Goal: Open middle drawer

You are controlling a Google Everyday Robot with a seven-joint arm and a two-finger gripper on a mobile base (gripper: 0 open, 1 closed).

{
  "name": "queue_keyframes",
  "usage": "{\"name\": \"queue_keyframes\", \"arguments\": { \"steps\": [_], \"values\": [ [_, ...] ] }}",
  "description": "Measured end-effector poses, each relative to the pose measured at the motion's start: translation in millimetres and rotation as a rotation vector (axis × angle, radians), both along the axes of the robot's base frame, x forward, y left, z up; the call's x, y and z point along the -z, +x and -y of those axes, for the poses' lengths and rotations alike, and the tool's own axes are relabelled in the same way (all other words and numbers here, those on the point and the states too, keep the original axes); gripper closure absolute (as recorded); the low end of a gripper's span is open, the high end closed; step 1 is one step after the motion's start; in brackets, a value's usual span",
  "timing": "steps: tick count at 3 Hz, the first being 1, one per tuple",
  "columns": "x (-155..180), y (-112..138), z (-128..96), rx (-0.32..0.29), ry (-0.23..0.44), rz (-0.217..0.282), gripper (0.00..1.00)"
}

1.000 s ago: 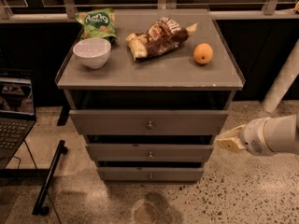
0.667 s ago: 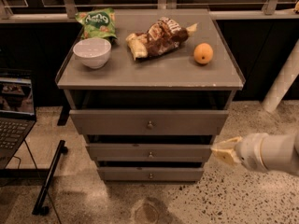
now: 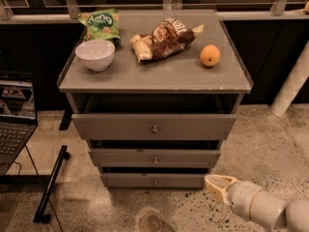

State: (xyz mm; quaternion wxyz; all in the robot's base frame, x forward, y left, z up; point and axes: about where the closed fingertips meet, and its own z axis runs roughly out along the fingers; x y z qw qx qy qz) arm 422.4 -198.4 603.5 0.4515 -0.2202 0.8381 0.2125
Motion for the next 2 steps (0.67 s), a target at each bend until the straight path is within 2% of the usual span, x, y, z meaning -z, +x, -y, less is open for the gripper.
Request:
{"name": "queue_keyframes", "arguments": {
  "steps": [1, 2],
  "values": [
    [5, 40, -7, 0.042, -0.04, 0.203, 1.0],
    [29, 111, -13, 0.094, -0.086, 0.322, 1.0]
  ]
}}
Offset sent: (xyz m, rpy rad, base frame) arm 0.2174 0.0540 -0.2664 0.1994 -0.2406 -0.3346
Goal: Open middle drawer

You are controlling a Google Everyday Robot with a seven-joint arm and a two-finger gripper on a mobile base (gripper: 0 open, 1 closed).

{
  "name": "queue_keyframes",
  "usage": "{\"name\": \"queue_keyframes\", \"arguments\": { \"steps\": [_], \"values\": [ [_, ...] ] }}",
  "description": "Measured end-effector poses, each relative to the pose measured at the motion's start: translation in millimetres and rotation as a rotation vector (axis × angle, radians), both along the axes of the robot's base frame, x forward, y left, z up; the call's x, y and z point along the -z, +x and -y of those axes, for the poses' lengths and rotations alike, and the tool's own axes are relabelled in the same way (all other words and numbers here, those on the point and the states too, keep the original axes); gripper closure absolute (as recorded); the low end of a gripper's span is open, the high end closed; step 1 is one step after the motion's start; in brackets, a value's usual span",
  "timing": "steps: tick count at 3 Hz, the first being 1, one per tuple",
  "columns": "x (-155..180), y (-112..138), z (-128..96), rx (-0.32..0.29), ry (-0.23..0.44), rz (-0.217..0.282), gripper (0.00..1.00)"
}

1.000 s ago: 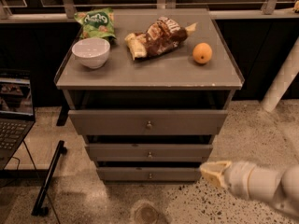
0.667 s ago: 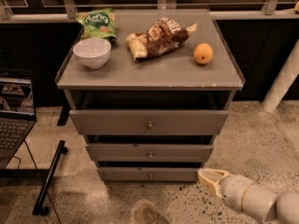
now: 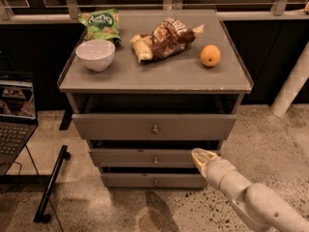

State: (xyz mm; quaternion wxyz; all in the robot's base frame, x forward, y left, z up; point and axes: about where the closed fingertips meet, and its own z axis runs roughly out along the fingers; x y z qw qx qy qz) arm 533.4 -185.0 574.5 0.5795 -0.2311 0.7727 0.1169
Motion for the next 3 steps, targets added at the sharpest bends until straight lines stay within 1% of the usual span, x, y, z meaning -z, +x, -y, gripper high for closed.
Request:
{"name": "queue_keyframes", "arguments": {
  "steps": [1, 2, 3],
  "values": [
    [34, 20, 3, 0.068, 0.029, -0.016, 1.0],
    [35, 18, 3, 0.069, 0.031, -0.019, 1.0],
    [50, 27, 5, 0.094, 0.041, -0.017, 1.0]
  ]
}}
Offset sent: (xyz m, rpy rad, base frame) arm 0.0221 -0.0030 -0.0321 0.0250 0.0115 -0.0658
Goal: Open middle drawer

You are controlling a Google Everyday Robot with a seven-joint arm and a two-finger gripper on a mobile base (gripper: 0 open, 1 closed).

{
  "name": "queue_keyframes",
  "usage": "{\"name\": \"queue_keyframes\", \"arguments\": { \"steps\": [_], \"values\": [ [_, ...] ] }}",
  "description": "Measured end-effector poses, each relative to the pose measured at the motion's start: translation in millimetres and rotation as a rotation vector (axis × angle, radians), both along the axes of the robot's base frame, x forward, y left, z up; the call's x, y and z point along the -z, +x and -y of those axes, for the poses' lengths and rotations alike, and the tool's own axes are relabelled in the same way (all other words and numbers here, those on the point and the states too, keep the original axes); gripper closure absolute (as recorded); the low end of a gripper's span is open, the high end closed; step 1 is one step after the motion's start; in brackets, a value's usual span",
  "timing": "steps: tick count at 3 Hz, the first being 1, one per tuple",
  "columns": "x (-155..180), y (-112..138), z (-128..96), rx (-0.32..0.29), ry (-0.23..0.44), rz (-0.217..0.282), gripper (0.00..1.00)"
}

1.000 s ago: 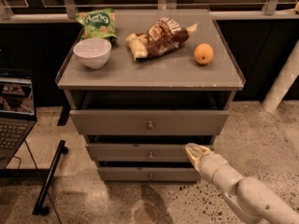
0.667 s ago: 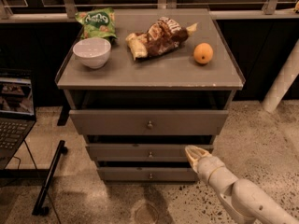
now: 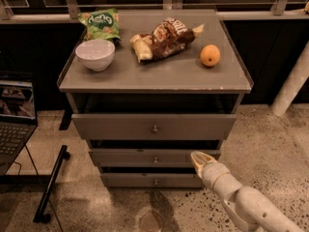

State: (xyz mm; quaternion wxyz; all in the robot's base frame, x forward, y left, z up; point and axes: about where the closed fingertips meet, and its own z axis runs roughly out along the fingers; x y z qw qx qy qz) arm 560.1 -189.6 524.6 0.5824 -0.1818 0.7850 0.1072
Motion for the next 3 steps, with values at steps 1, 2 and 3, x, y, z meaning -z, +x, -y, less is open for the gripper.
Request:
{"name": "queue_keyframes", "arguments": {
  "steps": [1, 2, 3],
  "values": [
    [38, 22, 0, 0.026, 0.032, -0.037, 1.0],
    [63, 39, 0, 0.046, 0.053, -0.069, 1.0],
    [72, 53, -1, 0.048, 0.063, -0.086, 1.0]
  ]
}}
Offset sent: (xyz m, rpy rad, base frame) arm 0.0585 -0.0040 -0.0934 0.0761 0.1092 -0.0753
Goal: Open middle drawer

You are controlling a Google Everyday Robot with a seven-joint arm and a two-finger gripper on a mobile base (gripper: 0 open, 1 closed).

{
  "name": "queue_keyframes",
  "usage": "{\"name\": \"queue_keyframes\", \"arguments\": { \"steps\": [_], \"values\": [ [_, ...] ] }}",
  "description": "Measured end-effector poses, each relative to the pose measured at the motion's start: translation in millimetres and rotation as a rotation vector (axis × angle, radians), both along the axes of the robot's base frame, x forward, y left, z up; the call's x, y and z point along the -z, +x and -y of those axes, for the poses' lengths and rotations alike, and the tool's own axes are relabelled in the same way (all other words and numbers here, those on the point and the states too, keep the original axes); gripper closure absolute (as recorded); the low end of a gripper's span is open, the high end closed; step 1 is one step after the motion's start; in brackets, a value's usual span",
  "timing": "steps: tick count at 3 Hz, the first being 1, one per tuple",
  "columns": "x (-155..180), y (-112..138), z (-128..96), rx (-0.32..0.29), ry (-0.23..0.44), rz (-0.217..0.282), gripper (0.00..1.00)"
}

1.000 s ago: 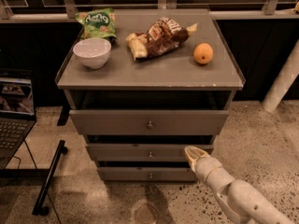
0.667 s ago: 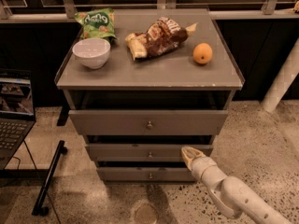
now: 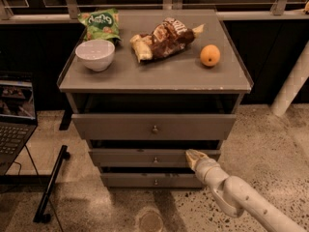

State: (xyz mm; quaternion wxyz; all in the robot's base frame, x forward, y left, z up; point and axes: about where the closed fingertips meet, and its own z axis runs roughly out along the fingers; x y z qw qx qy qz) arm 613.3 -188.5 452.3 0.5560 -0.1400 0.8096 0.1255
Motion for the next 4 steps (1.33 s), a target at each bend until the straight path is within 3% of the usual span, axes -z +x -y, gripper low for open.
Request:
{"name": "queue_keyframes", "arguments": {
  "steps": [1, 3, 4],
  "values": [
    [-11, 38, -9, -0.049, -0.051, 0.014, 1.0],
    [-1, 50, -10, -0.029, -0.083, 0.005, 1.0],
    [4, 57, 1, -0.002, -0.112, -0.007, 1.0]
  ]
}}
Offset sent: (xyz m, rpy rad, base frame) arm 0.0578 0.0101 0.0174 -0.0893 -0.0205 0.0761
